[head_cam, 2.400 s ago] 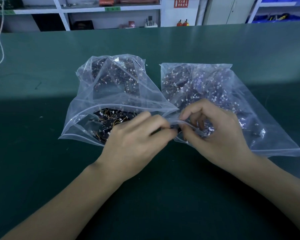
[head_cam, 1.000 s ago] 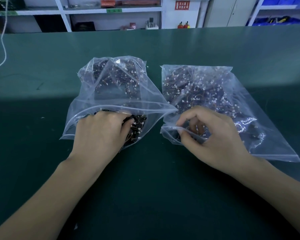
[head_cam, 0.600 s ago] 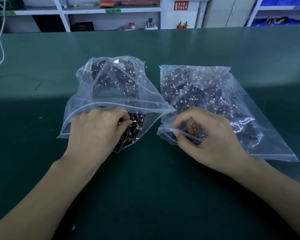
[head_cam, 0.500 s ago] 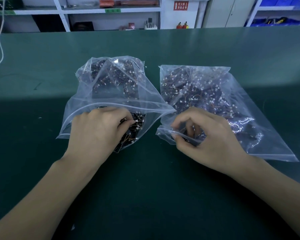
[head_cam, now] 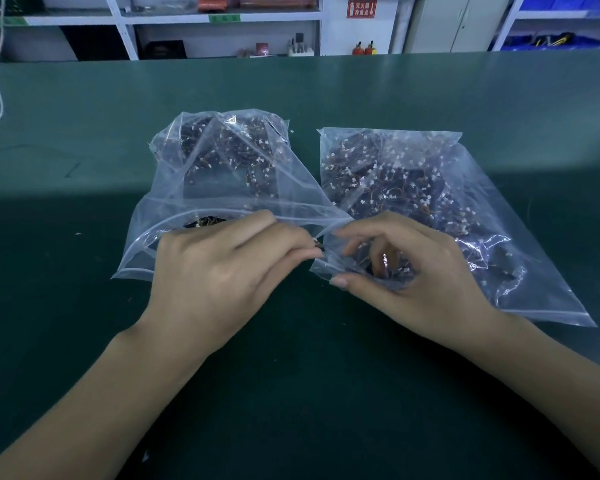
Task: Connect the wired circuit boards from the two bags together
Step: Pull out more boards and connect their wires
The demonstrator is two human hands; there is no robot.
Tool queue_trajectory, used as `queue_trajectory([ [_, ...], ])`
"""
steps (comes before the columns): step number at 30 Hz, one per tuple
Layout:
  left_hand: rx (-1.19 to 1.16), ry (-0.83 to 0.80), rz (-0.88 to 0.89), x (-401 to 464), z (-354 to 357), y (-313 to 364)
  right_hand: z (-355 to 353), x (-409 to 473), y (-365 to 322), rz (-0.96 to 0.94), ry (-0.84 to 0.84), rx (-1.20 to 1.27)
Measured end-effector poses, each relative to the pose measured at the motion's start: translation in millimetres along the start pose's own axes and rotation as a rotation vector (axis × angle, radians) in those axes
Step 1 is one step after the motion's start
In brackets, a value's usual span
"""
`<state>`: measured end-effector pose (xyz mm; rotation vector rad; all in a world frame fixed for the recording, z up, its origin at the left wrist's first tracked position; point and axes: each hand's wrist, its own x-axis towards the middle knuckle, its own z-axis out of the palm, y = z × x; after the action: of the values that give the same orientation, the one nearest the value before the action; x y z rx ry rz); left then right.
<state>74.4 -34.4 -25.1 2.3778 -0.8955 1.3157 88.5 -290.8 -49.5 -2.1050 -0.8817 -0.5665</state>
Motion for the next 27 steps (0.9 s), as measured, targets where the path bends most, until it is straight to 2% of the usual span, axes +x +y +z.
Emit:
queue_trajectory([
  [4,-0.177,0.043,-0.009,-3,6,8,1,1,-2,-0.147,0.017,0.033],
  [8,-0.282,0.052,-0.060,-5,9,11,-2,1,0,-0.142,0.051,-0.005],
  [20,-0.308,0.014,-0.189,-10,18,10,-1,-1,-1,-0.099,0.128,0.009],
  [27,-0.312,-0.002,-0.188,-12,22,9,-2,3,-7,-0.088,0.160,-0.039],
])
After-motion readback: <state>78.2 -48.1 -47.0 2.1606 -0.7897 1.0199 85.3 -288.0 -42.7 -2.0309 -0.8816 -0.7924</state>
